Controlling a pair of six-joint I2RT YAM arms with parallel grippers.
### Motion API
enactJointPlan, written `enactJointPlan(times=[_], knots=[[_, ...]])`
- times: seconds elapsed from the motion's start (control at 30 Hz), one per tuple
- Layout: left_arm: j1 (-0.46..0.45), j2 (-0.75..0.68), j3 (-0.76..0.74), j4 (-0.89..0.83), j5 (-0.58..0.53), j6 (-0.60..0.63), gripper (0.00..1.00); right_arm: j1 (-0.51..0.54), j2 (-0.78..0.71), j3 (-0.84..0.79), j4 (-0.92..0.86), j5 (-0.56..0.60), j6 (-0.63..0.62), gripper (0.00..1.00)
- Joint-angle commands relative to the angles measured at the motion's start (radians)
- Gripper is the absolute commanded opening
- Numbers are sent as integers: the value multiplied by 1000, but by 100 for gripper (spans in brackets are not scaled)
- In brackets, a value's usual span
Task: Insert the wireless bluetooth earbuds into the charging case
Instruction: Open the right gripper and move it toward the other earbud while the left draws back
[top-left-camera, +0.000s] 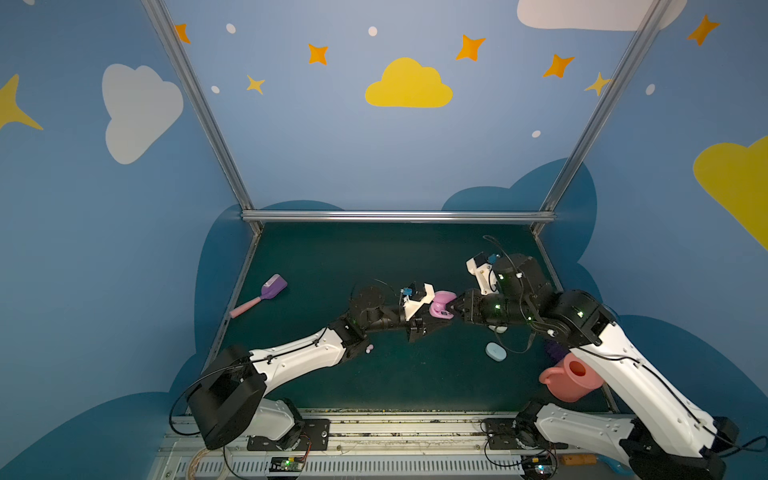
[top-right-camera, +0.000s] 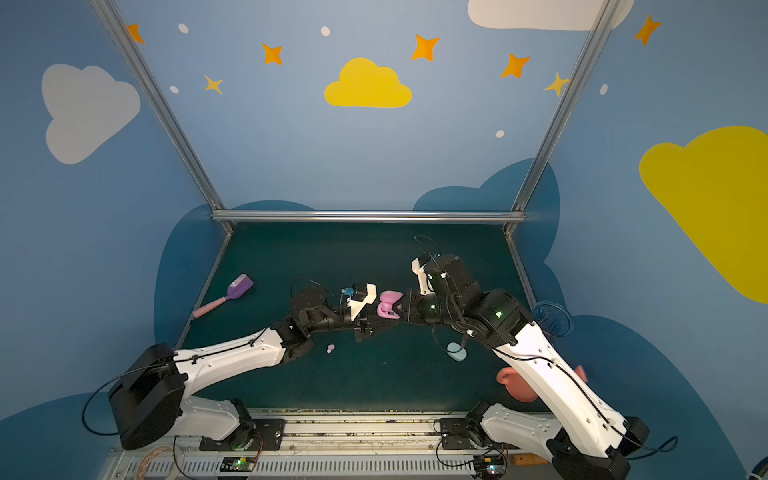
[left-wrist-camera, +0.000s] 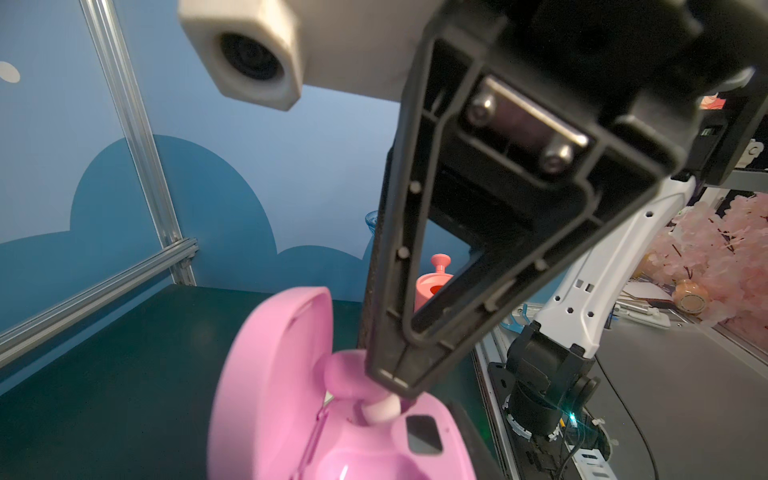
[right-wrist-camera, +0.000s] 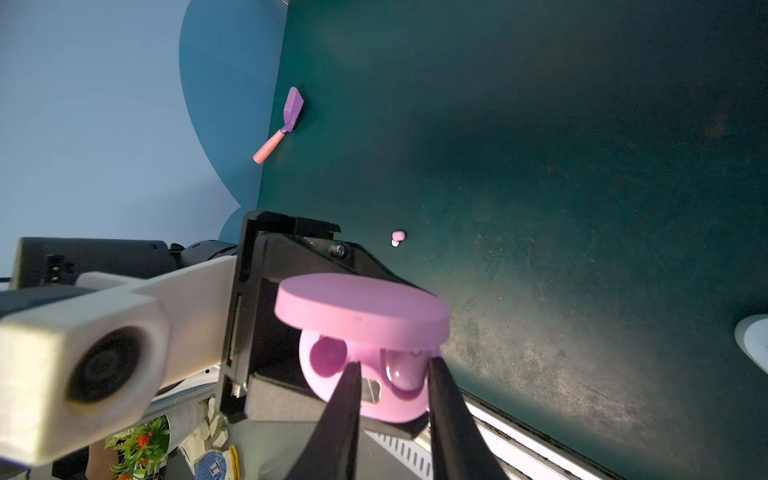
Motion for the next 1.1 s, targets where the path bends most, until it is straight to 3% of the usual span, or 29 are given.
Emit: enactJointPlan(times=[0.0, 0.5, 0.8, 1.07], knots=[[-3, -12, 15, 36, 24, -4, 9, 5, 16, 38, -9, 5, -26, 27], [13, -21, -4, 20, -31, -8, 9, 17, 4, 66, -46, 15, -43, 30], [157, -126, -83, -103, -84, -81, 9, 84, -21, -18, -9, 9, -47, 51], [326, -330, -135, -296, -145, -146, 9, 219, 50, -211, 216, 28, -24, 66]])
